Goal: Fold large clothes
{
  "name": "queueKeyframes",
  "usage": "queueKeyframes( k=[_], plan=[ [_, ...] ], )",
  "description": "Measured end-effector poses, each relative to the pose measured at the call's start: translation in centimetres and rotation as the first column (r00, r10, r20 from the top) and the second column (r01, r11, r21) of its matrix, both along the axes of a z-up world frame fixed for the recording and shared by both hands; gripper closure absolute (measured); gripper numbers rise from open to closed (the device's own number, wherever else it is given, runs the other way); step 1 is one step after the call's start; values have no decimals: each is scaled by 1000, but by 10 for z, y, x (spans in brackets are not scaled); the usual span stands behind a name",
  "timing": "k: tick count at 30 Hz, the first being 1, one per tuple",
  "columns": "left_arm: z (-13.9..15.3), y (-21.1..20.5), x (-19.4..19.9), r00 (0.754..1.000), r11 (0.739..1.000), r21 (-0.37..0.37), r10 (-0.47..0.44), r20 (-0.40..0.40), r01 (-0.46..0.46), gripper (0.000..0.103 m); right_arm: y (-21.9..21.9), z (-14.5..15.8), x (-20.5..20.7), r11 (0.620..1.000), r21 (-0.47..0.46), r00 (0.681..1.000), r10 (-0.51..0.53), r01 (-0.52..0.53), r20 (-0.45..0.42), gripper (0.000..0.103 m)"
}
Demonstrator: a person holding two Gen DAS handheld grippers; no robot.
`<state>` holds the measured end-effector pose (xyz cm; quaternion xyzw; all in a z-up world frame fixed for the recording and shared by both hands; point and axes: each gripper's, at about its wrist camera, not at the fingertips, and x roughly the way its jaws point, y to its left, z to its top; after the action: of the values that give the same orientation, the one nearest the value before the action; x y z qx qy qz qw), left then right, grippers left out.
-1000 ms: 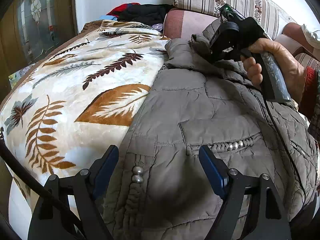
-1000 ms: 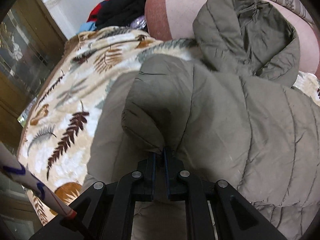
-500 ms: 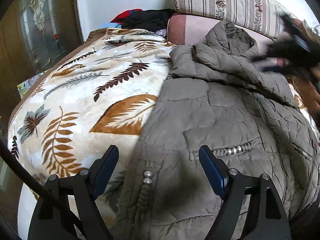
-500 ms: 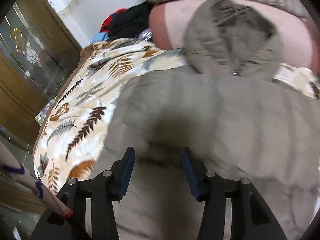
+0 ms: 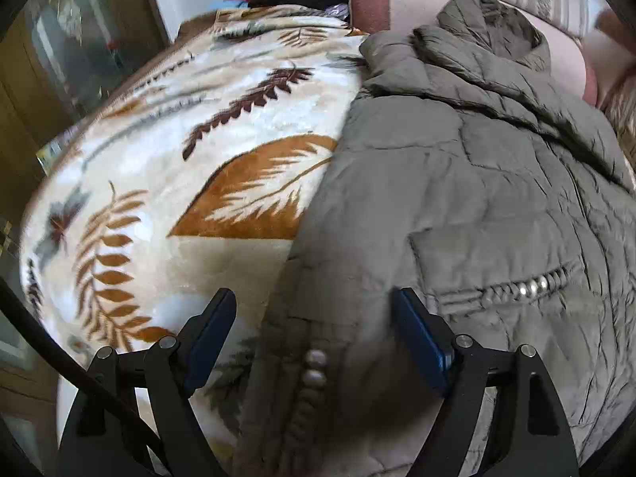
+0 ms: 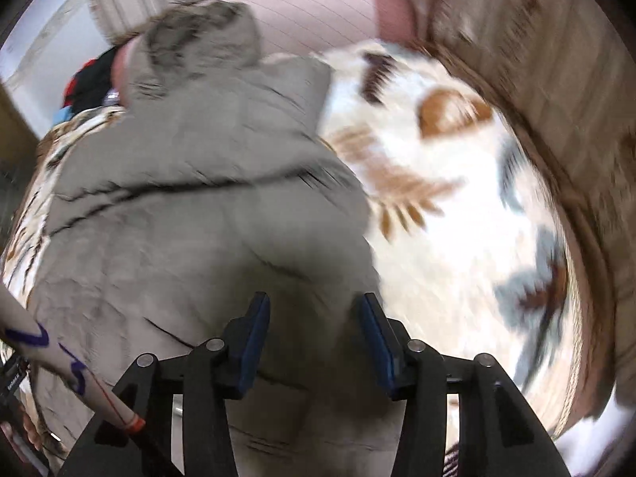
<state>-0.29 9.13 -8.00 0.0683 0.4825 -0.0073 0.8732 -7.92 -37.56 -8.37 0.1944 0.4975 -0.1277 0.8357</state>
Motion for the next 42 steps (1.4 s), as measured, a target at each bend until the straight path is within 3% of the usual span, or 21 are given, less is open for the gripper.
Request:
queueKeyframes(
  k=[3, 8, 13, 18, 23, 27, 33, 39, 42],
  plan=[
    [22, -12, -15, 998, 999, 4, -51, 42, 51, 22, 0, 1, 3, 1000, -1, 1000, -8, 8, -3, 52],
    [66, -28, -19, 988, 995, -15, -95, 118, 97, 22, 6, 49, 7, 999, 48, 991, 14, -20, 131, 52],
    [90, -60, 21, 982, 988, -60, -130, 135, 139, 22, 28, 100, 24, 995, 57, 975, 70, -84, 212, 47],
    [79, -77, 72, 983, 982, -120, -134, 128, 149, 22, 55, 141, 64, 993, -11, 968, 114, -114, 225, 44],
    [48, -73, 118, 980, 982, -121, -124, 156, 143, 22, 72, 172, 145, 991, -65, 962, 131, -119, 241, 35],
    [25, -56, 137, 988, 983, -143, -93, 127, 111, 22, 80, 170, 236, 993, -40, 975, 114, -108, 193, 34],
    [6, -35, 157, 994, 982, -166, -80, 68, 90, 22, 91, 163, 375, 1000, -21, 986, -11, 15, 165, 29],
    [-7, -31, 165, 995, 974, -201, -100, 13, 101, 22, 85, 166, 463, 995, 78, 962, -79, 61, 260, 18],
    [-12, -32, 167, 994, 973, -205, -108, -1, 106, 22, 84, 153, 497, 992, 99, 961, -106, 83, 255, 18]
  ],
)
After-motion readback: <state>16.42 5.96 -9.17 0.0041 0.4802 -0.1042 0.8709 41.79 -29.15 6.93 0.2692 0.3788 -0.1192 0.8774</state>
